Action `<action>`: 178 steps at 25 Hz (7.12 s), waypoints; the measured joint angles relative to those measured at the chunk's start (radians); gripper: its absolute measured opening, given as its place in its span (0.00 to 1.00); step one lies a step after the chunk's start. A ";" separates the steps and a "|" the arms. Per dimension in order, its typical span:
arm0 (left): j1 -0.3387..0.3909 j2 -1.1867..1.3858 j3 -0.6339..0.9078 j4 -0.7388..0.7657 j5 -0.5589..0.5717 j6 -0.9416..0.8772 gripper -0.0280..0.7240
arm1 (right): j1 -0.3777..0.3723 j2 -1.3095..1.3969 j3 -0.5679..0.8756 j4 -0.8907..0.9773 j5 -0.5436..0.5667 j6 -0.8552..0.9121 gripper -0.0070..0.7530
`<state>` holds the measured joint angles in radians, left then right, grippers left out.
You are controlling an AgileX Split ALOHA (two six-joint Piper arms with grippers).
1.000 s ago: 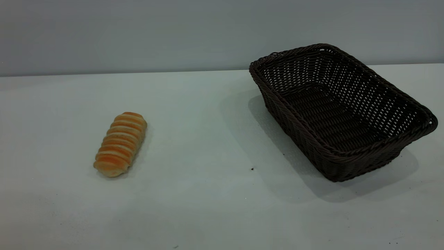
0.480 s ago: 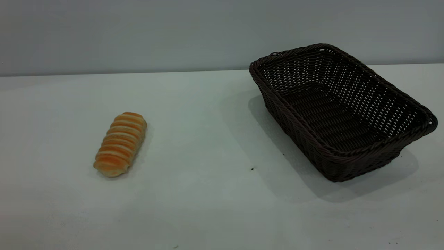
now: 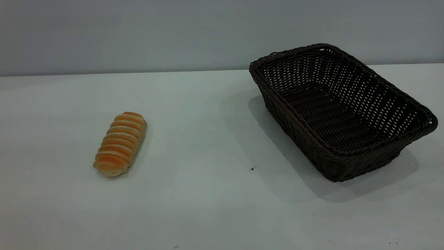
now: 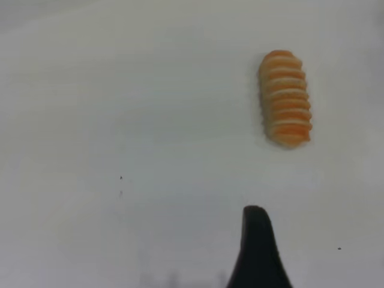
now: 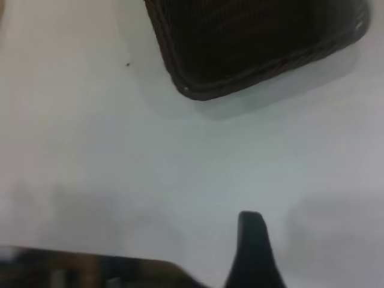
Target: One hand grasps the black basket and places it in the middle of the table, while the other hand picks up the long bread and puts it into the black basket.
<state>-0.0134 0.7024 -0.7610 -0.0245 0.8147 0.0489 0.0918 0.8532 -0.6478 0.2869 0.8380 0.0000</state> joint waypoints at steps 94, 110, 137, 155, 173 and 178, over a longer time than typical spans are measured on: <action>-0.132 1.349 -0.353 -0.245 -0.478 0.125 0.79 | 0.049 0.568 -0.707 0.301 0.381 -0.463 0.63; -0.127 1.532 -0.504 -0.146 -0.445 0.108 0.16 | 0.128 -0.138 -0.082 0.051 0.380 -0.312 0.63; -0.590 1.417 -0.499 -0.129 -0.701 0.009 0.38 | 0.128 -0.722 0.176 -0.201 0.288 -0.107 0.63; -0.587 0.821 -0.499 -0.001 -0.069 0.057 0.82 | 0.128 -0.870 0.176 -0.220 0.295 -0.084 0.56; -0.587 -0.180 -0.003 0.030 0.346 -0.036 0.82 | 0.128 -0.872 0.176 -0.220 0.295 -0.084 0.54; -0.587 -0.338 0.203 0.030 0.338 -0.062 0.82 | 0.128 -0.872 0.176 -0.220 0.295 -0.084 0.59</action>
<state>-0.5999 0.3640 -0.5583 0.0058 1.1526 -0.0130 0.2193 -0.0187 -0.4719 0.0665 1.1326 -0.0845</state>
